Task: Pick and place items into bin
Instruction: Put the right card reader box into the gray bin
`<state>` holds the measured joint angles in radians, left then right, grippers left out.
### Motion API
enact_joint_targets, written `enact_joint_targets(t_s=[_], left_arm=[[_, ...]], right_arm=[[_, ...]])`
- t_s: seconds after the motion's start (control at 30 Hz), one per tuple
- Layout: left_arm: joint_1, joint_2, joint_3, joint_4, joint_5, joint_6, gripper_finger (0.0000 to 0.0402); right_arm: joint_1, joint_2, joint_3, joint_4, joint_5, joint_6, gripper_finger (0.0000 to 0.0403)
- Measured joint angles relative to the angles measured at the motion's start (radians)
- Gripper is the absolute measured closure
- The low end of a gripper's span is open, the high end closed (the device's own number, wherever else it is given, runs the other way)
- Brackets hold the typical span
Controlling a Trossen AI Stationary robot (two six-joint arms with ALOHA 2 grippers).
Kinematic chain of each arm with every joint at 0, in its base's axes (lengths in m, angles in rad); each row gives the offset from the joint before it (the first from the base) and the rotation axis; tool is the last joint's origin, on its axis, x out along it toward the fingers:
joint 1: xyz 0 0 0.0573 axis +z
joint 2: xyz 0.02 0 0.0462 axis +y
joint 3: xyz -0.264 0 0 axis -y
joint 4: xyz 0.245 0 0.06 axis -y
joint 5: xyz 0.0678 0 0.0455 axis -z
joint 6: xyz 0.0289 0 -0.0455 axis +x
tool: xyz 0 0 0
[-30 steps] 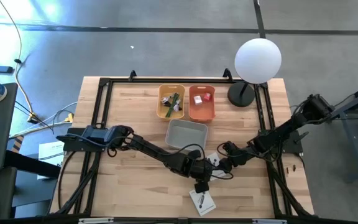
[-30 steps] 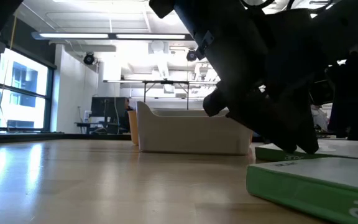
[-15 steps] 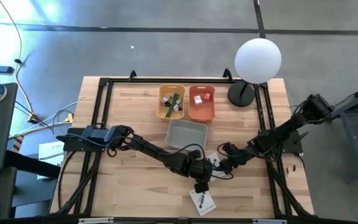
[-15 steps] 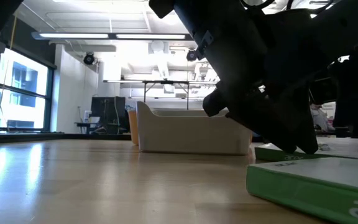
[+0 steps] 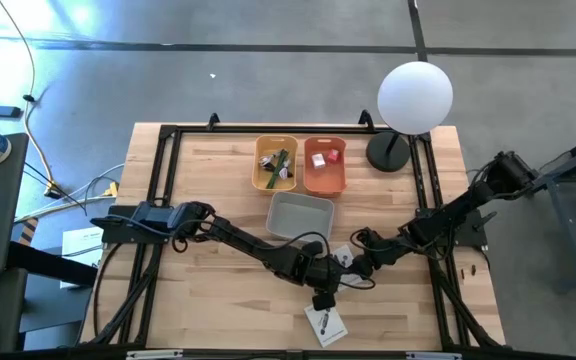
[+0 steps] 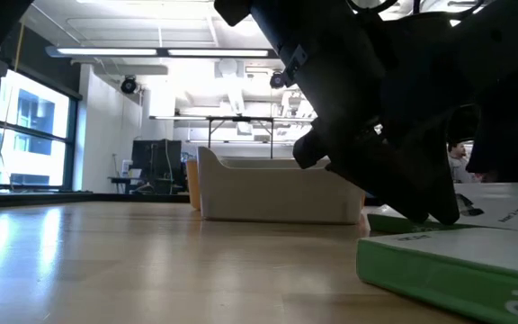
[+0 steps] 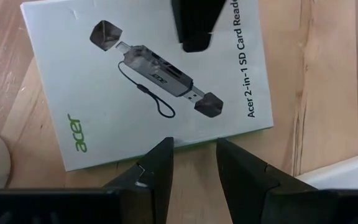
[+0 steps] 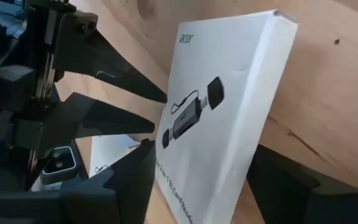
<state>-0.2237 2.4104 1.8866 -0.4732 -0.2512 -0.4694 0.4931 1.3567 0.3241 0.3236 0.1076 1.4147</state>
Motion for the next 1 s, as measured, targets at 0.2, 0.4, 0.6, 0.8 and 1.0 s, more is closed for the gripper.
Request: enact_joint_targets(t_s=[0.2,0.4,0.6,0.8,1.0], left_arm=[[0.0,0.0,0.0,0.001,-0.001,0.001,0.0289],[0.0,0.001,0.0,0.001,-0.002,0.003,0.0289],[0.0,-0.01,-0.002,0.004,0.003,0.045,0.0289],[0.002,-0.066,-0.004,0.003,-0.003,0.082,0.0289],[-0.022,-0.169,-0.002,-0.079,-0.007,0.16,0.0289]], right_arm=[[0.0,0.0,0.0,0.0,0.02,-0.016,0.0251],[0.0,-0.001,0.0,0.005,0.027,-0.028,0.0323],[0.0,-0.003,0.002,0.01,0.03,-0.031,0.0354],[0.002,-0.002,0.002,0.004,0.009,-0.044,0.0353],[0.023,-0.023,0.001,0.009,-0.009,-0.054,0.036]])
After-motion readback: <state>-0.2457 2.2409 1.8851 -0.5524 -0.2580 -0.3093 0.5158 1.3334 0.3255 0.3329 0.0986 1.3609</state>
